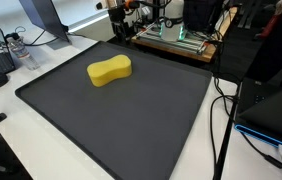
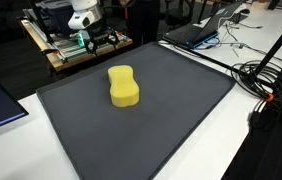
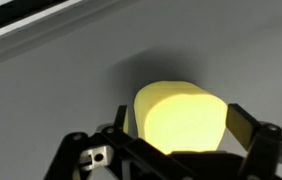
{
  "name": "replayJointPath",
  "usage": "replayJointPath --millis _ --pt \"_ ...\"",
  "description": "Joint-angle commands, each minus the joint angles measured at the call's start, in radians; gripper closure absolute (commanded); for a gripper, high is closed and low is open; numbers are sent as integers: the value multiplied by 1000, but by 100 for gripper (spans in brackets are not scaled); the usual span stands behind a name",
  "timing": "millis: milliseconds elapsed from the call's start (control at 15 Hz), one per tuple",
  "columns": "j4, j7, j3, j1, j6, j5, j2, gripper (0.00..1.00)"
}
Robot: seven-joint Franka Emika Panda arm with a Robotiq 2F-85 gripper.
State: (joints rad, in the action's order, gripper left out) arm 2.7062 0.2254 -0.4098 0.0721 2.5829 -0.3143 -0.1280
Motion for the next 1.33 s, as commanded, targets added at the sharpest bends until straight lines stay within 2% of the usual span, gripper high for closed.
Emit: replayJointPath --millis 0,267,533,1000,1267 --pt "-116 216 -11 -93 -120 -237 98 0" --pt "-260 276 26 -233 -243 -327 234 0" --pt "-420 276 88 -337 -305 -395 366 0" --pt "-668 337 196 -485 -346 -441 553 0" --pt "-786 315 220 -531 -416 -398 617 0"
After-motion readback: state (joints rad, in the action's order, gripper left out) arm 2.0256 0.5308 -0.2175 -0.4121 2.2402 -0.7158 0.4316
